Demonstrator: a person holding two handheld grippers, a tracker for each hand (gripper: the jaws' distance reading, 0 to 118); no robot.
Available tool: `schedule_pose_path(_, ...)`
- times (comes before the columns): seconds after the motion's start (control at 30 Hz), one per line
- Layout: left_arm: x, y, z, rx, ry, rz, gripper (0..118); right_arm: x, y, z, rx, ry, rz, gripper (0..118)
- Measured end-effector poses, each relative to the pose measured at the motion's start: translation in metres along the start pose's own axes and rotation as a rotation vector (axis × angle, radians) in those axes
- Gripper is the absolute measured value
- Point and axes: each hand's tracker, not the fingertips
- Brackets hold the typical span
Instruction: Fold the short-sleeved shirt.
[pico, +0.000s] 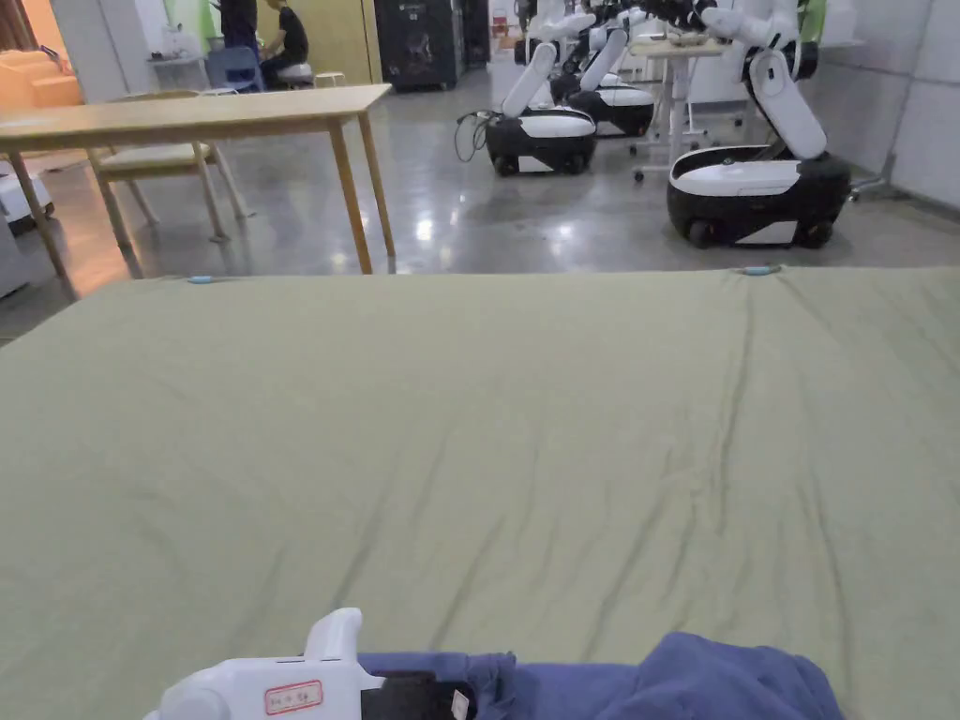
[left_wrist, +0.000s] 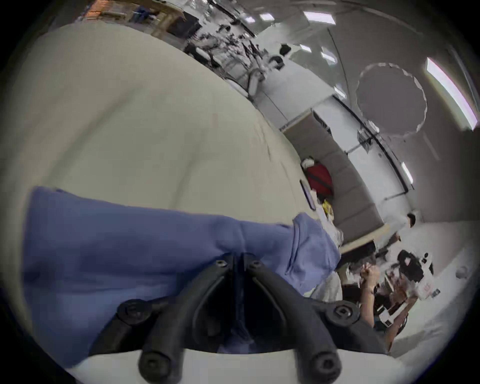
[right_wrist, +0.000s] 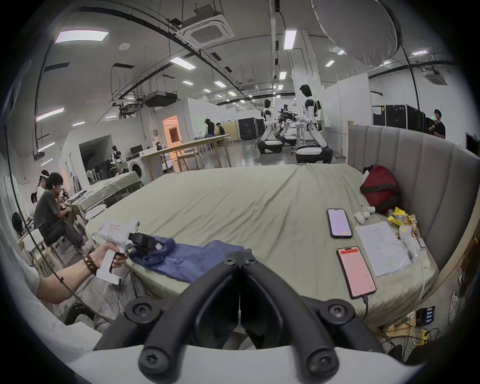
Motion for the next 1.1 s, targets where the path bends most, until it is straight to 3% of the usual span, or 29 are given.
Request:
schedule_pose_path(0.1,0.003,-0.007,-0.023,-0.021,0.066,-0.029,7,0.002,-0.002,0.001,-0.001,-0.011,-0.009,0)
schedule_pose_path(0.2,-0.005,-0.002,-0.016,0.012,0.006,0.080,7,0.004,-0.005,0.000,-0.011,-0.018,-0.013,0)
schedule_pose_path(0.27,0.000,-0.003,-0.005,0.029,0.015,0.052,7,0.006,-0.004,-0.002,-0.016,-0.020,-0.011,0)
schedule_pose_path(0.53,0.016,-0.015,0.120,0.332,-0.161,0.020,7,-0.001,0.001,-0.007,-0.009,-0.003,0.001,0)
schedule_pose_path(0.73,-0.039,-0.042,0.197,0.427,0.039,0.143,7,-0.005,0.004,-0.015,-0.017,0.023,0.018,0)
schedule_pose_path(0.9,-0.052,-0.058,0.194,0.427,-0.014,0.211,7,-0.013,0.005,-0.025,-0.021,0.047,0.018,0)
schedule_pose_path(1.0,-0.053,-0.056,0.172,0.405,-0.138,0.252,8,-0.020,0.005,-0.027,-0.044,0.063,0.045,0)
schedule_pose_path(1.03,-0.054,-0.054,0.165,0.385,-0.169,0.255,16,-0.021,0.005,-0.027,-0.048,0.064,0.054,0)
schedule_pose_path(1.07,-0.057,-0.052,0.158,0.365,-0.180,0.252,39,-0.022,0.005,-0.024,-0.050,0.068,0.058,0)
schedule_pose_path(1.1,-0.059,-0.050,0.152,0.366,-0.163,0.252,85,-0.022,0.005,-0.022,-0.050,0.072,0.060,0)
